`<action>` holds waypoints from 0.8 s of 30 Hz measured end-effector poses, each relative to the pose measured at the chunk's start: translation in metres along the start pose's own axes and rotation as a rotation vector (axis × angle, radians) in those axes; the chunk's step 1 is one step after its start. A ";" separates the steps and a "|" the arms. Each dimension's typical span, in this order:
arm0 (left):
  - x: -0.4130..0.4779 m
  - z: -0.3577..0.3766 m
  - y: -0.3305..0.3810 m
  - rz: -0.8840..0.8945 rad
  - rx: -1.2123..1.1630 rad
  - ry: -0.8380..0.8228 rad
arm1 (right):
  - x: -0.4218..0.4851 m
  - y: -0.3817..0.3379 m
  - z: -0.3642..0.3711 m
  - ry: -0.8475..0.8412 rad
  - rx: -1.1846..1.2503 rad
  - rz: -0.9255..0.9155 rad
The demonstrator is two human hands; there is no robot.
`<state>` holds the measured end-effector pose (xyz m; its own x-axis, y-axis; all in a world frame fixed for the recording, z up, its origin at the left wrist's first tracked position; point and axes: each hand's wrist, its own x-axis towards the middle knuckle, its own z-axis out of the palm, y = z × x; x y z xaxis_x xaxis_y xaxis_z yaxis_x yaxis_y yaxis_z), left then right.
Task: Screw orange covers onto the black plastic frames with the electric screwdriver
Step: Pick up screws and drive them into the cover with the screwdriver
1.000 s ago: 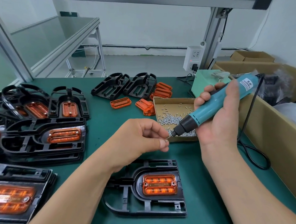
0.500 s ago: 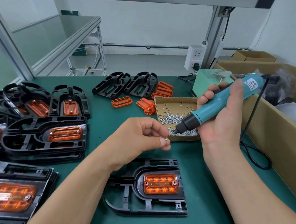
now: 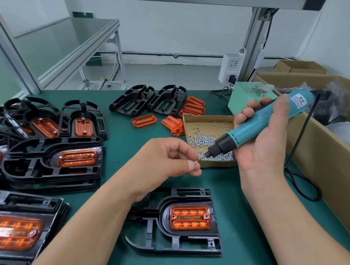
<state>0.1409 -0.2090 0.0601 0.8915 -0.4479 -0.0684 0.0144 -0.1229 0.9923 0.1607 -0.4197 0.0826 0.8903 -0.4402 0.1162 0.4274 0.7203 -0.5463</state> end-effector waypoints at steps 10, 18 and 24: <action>0.001 0.001 -0.002 0.025 0.052 0.018 | -0.001 0.000 0.002 -0.046 -0.030 -0.023; 0.001 0.001 -0.001 0.036 0.068 0.021 | -0.001 0.000 0.003 -0.089 -0.033 -0.024; -0.002 -0.002 0.003 0.008 -0.036 -0.045 | -0.002 -0.003 0.003 -0.131 0.032 0.003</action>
<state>0.1395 -0.2069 0.0633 0.8701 -0.4886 -0.0643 0.0245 -0.0875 0.9959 0.1585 -0.4195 0.0865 0.9034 -0.3661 0.2233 0.4280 0.7388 -0.5205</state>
